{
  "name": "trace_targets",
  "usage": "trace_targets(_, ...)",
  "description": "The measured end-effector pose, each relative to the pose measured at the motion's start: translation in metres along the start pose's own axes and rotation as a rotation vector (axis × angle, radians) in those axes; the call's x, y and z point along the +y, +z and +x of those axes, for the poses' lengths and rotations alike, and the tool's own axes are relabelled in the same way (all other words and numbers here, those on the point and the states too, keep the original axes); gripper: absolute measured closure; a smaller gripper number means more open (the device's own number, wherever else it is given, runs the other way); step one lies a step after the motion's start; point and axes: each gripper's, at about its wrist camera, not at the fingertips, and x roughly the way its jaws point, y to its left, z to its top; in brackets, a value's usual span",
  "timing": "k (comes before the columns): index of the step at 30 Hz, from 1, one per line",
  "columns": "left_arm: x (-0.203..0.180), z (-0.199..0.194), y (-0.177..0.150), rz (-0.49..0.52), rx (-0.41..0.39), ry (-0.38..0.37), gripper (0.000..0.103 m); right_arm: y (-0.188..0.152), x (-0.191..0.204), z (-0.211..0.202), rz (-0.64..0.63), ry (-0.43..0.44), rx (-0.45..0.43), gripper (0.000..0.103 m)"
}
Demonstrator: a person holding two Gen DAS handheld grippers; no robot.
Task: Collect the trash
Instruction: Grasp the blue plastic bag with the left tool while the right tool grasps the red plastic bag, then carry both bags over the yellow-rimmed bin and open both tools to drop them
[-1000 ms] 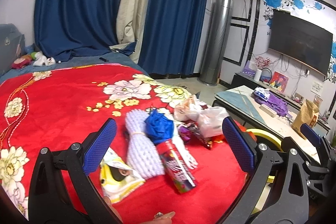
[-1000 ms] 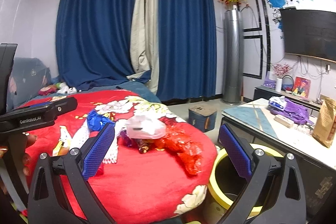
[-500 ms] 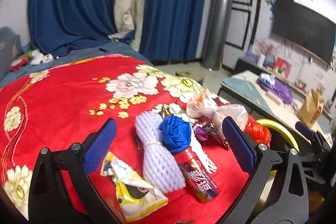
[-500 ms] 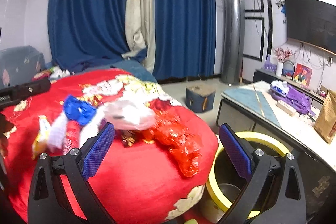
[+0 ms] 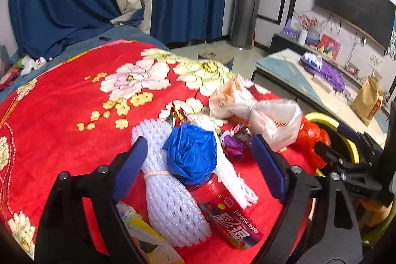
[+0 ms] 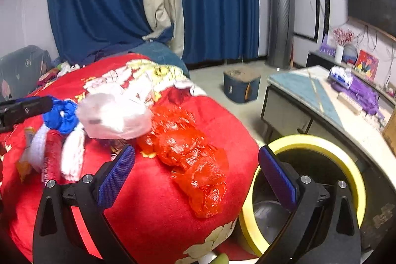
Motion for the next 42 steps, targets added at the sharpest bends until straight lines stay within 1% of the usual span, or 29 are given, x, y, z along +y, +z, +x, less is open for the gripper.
trace_targets(1,0.000,0.003,-0.001,0.007,0.013,0.003,0.030,-0.001,-0.002,0.005,0.008,0.002,0.015,0.006)
trace_targets(3,0.000,0.007,-0.004,0.008,0.032,0.001,0.037,-0.003,-0.004,0.015,0.012,-0.004,0.041,0.006)
trace_targets(4,0.000,0.009,-0.004,0.003,0.035,0.003,0.038,-0.004,-0.005,0.018,0.016,-0.003,0.047,0.007)
trace_targets(5,0.001,0.010,-0.005,-0.001,0.038,0.004,0.042,-0.006,-0.007,0.020,0.025,0.003,0.052,0.011)
trace_targets(6,0.002,0.010,-0.005,-0.001,0.038,0.006,0.049,-0.007,-0.008,0.022,0.029,0.007,0.055,0.018)
trace_targets(7,0.002,0.010,-0.006,0.001,0.036,0.010,0.051,-0.008,-0.009,0.024,0.033,0.013,0.063,0.021)
trace_targets(9,0.002,0.011,-0.006,0.006,0.040,0.016,0.065,-0.010,-0.010,0.026,0.037,0.018,0.065,0.032)
trace_targets(10,0.003,0.012,-0.006,0.005,0.048,0.017,0.069,-0.011,-0.011,0.026,0.044,0.023,0.060,0.036)
trace_targets(11,0.004,0.012,-0.006,0.005,0.052,0.012,0.076,-0.012,-0.012,0.025,0.046,0.027,0.054,0.044)
trace_targets(12,0.004,0.011,-0.007,0.007,0.051,0.003,0.082,-0.012,-0.012,0.024,0.044,0.026,0.052,0.051)
trace_targets(13,0.004,0.010,-0.007,0.008,0.052,0.001,0.085,-0.013,-0.011,0.022,0.039,0.023,0.048,0.054)
trace_targets(14,0.005,0.010,-0.007,0.004,0.052,0.001,0.091,-0.014,-0.011,0.020,0.034,0.021,0.040,0.062)
trace_targets(15,0.006,0.009,-0.008,-0.003,0.049,-0.005,0.093,-0.015,-0.010,0.017,0.028,0.017,0.033,0.067)
trace_targets(17,0.010,0.006,-0.008,-0.025,0.030,-0.025,0.095,-0.014,-0.010,0.013,0.013,-0.006,0.018,0.072)
trace_targets(20,0.012,-0.002,-0.005,-0.041,-0.012,-0.040,0.097,-0.013,-0.014,0.007,0.020,-0.051,-0.006,0.075)
trace_targets(26,0.007,-0.029,0.008,-0.039,-0.123,-0.070,0.097,-0.011,-0.030,-0.005,0.070,-0.096,-0.042,0.075)
trace_targets(29,0.003,-0.036,0.014,-0.040,-0.152,-0.091,0.097,-0.009,-0.036,-0.010,0.087,-0.107,-0.058,0.078)
trace_targets(35,-0.020,-0.042,0.022,-0.013,-0.182,-0.135,0.097,-0.005,-0.047,-0.023,0.110,-0.114,-0.094,0.079)
trace_targets(42,-0.053,-0.034,0.026,0.010,-0.182,-0.194,0.097,-0.002,-0.066,-0.043,0.140,-0.131,-0.130,0.079)
